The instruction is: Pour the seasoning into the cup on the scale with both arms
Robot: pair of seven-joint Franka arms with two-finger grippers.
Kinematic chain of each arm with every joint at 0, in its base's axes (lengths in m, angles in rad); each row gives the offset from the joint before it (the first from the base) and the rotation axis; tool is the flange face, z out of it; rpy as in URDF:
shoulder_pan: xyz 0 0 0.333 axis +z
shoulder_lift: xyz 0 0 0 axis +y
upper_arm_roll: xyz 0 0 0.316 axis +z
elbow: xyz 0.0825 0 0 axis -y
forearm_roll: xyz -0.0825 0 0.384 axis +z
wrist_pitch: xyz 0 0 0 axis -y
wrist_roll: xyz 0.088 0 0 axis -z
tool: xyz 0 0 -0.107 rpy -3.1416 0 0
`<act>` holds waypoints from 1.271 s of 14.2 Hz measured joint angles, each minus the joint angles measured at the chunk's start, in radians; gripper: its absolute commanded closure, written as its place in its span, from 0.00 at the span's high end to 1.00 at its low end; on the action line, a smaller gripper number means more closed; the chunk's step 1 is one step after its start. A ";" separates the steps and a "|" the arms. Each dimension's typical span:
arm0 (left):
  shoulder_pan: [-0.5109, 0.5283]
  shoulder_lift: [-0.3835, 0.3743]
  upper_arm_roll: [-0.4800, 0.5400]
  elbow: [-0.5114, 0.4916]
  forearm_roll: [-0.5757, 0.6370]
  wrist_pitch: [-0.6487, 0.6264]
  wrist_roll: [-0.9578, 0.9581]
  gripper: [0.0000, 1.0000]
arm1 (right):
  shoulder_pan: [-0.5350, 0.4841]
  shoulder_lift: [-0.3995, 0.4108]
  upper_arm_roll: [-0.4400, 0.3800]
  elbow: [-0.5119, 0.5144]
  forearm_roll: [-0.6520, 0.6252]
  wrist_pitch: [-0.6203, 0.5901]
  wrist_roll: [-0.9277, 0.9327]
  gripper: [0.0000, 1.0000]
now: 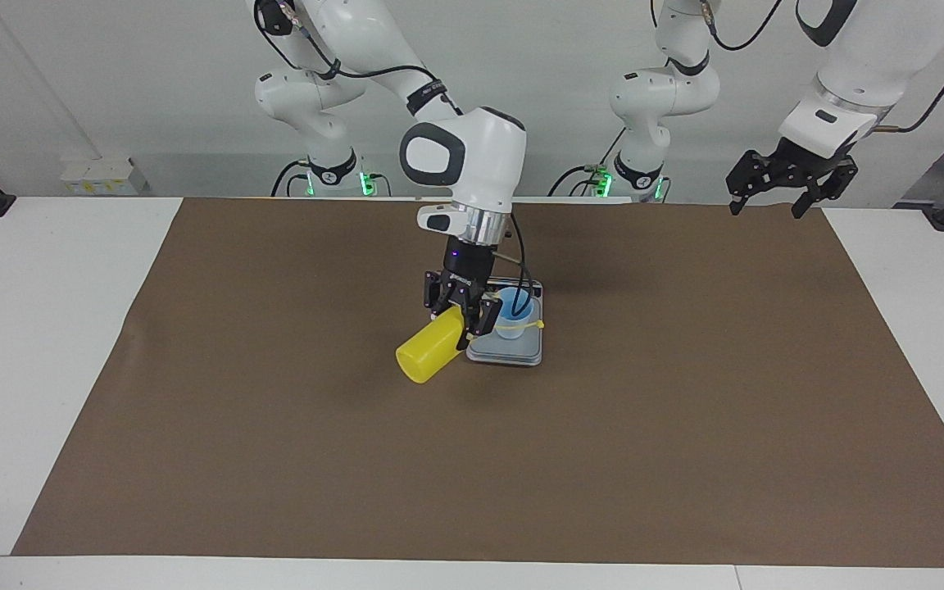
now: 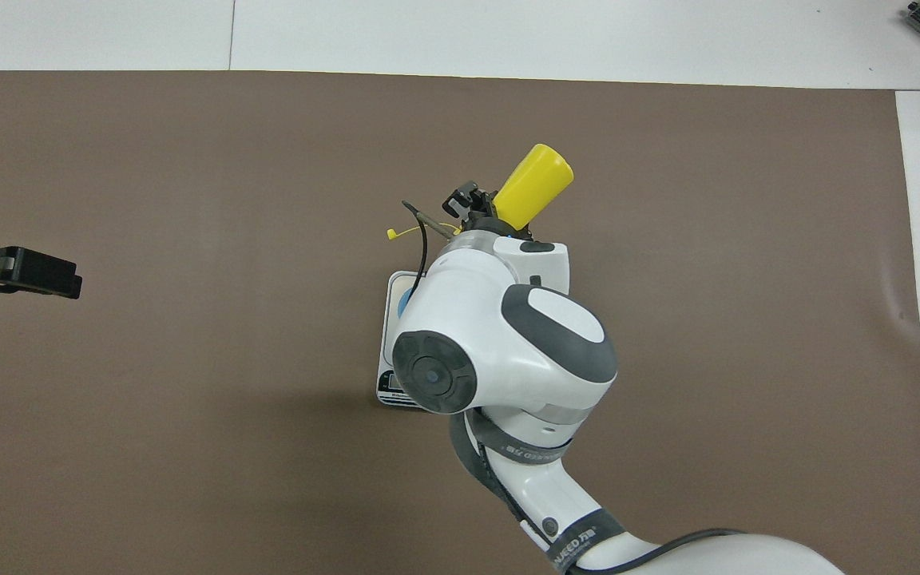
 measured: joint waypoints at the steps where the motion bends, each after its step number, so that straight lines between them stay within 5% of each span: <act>1: 0.000 0.000 0.000 0.000 0.000 -0.001 0.005 1.00 | 0.017 0.016 0.000 0.012 -0.058 -0.021 0.038 0.00; 6: 0.000 0.000 0.000 0.000 0.004 -0.012 0.027 1.00 | 0.081 0.085 0.000 0.029 -0.246 -0.095 0.111 0.00; 18: 0.002 0.000 0.002 -0.002 0.007 -0.013 0.027 1.00 | 0.123 0.116 0.000 0.022 -0.335 -0.141 0.111 0.00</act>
